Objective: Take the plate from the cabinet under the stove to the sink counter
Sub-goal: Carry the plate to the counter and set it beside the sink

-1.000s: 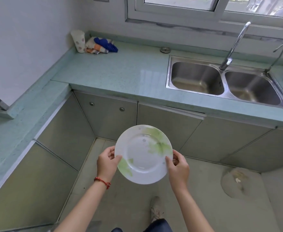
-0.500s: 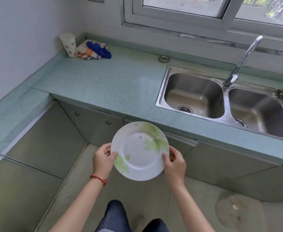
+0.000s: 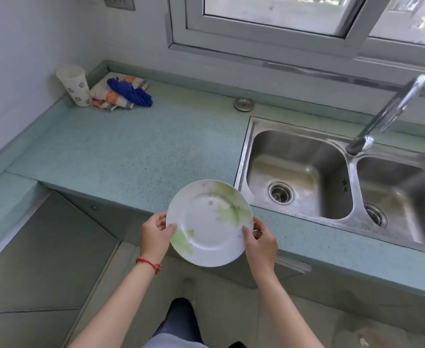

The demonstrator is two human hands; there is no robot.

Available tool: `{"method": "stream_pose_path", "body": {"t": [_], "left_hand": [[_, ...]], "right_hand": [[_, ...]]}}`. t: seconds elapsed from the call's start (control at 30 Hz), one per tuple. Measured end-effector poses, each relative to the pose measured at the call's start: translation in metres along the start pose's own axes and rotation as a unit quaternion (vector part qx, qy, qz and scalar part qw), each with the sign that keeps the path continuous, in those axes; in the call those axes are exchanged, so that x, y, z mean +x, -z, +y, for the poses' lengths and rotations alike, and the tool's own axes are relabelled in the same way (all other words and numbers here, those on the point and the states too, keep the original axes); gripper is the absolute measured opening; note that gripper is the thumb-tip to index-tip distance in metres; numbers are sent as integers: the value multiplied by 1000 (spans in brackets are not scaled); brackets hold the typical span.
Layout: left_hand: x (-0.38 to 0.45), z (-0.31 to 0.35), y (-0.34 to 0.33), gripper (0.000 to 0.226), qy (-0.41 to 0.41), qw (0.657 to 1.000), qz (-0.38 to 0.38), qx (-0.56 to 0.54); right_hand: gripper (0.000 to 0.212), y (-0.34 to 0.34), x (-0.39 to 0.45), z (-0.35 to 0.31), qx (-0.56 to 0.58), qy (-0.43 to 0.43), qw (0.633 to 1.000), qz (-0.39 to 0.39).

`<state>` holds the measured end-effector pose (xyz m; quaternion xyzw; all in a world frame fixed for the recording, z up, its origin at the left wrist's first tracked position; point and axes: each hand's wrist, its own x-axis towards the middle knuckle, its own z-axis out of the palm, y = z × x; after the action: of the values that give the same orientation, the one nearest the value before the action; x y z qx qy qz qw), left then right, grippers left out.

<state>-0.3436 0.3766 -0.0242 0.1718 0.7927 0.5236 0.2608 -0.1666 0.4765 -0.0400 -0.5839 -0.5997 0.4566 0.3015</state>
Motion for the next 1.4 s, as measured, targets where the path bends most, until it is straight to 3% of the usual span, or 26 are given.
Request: {"method": "stream_pose_path", "body": {"t": [0.23,0.57,0.8,1.4], "left_hand": [[96,19,-13,30,26,999,-11,16],[167,27,-30,32,62,998,-4,21],[195,31,-41,32,76,996,24,31],[240,30,-50,30,54,992,13,114]], "right_hand": [[29,-50,75,-30,-13,-12,1000,-1],[32,-89,144,-47,-28,-27,999,-12],[28,-107,176,-48,-30,-21,999,-40],[30,-131,213,-47,-56,-38,996,-52]]}}
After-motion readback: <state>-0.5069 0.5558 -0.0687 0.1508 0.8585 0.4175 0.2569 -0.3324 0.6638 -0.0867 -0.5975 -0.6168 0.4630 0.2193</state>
